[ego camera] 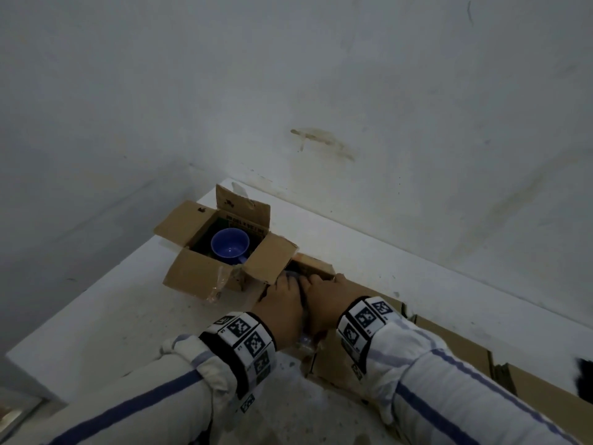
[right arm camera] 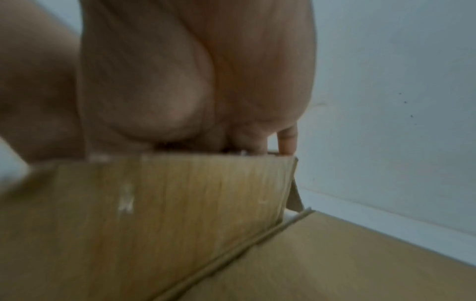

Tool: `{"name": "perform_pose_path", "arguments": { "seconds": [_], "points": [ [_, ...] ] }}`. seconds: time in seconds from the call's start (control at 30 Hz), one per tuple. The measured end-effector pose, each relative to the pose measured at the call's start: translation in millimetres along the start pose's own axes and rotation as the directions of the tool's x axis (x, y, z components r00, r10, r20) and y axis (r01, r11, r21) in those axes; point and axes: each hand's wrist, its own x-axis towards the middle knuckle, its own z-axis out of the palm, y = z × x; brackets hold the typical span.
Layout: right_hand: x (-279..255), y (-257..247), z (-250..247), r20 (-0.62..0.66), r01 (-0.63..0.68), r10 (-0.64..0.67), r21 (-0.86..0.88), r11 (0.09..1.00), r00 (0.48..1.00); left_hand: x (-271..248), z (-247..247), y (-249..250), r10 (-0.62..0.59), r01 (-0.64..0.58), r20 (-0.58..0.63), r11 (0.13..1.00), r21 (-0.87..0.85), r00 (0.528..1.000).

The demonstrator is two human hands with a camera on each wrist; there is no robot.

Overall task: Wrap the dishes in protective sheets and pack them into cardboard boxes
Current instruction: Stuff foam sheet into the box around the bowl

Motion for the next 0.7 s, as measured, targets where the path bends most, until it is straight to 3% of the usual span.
{"name": "perform_pose_path", "arguments": {
  "seconds": [0.1,0.17,0.23,0.3,0.4,0.53,0.7],
  "points": [
    [2,-6,8,-0.074,-0.020,0.020,0.014,1.000,0.997,6,-2,1,-0.026,0.033,0.066,0.993,-0.112,0.998],
    [-2,-3,1,-0.010,-0.014,0.015,0.052,0.999,1.000,9,1,0,-0.042,0.057,0.104,0.988,-0.141,0.994],
    [-9,8,-16,0.030,-0.012,0.006,0.199,0.980,1.000,9,5,1,-0.079,0.100,0.116,0.978,-0.183,0.990],
    [-14,21,-30,-0.029,-0.037,0.049,0.312,0.949,0.998,9,7,2,-0.092,0.111,0.110,0.977,-0.183,0.990],
    [-17,27,-26,-0.144,-0.027,0.055,0.193,0.981,0.988,7,5,3,-0.097,0.124,0.155,0.977,-0.176,0.983],
    [-16,16,-14,-0.093,-0.033,0.037,0.046,0.998,0.995,13,10,-3,-0.079,0.118,0.218,0.978,-0.171,0.973],
    [-15,6,-8,-0.070,0.016,-0.017,-0.006,1.000,0.997,7,12,-1,-0.097,0.119,0.154,0.983,-0.143,0.983]
  ]
}}
